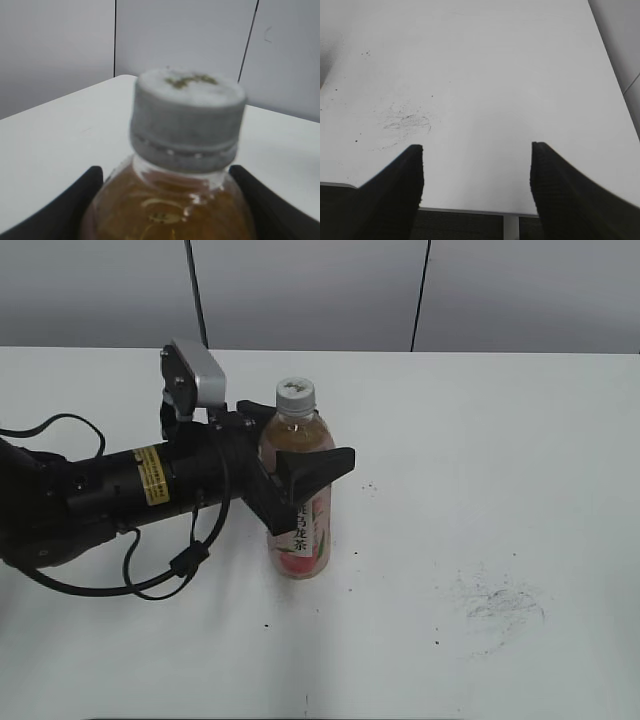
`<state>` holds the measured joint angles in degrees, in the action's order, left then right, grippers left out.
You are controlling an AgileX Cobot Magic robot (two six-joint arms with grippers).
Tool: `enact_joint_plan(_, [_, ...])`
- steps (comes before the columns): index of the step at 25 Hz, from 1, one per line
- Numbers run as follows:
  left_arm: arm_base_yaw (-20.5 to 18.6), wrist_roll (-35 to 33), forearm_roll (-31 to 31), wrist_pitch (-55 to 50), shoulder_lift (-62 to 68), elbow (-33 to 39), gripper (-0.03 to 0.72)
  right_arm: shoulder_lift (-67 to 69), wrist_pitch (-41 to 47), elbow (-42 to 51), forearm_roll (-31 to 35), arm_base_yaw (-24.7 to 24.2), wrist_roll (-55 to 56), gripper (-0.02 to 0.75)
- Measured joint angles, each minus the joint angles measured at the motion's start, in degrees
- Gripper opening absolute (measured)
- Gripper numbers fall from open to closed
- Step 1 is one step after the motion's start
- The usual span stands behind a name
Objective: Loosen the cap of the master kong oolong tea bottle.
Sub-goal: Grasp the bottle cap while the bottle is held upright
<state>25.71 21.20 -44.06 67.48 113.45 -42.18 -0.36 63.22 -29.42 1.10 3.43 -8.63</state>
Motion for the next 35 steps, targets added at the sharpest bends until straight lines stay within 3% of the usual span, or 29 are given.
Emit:
enact_joint_plan(13, [0.0, 0.0, 0.2, 0.1, 0.0, 0.0, 0.447, 5.1, -2.2, -1.0, 0.3, 0.0, -1.2, 0.503])
enact_joint_plan(19, [0.0, 0.0, 0.2, 0.1, 0.0, 0.0, 0.447, 23.0, -10.2, -5.3, 9.0, 0.0, -10.7, 0.503])
enact_joint_plan(27, [0.0, 0.0, 0.2, 0.1, 0.0, 0.0, 0.447, 50.6, -12.3, -18.0, 23.5, 0.6, -23.0, 0.503])
enact_joint_plan(35, [0.0, 0.1, 0.6, 0.2, 0.0, 0.0, 0.447, 70.9, -6.2, -39.6, 22.6, 11.5, -24.5, 0.503])
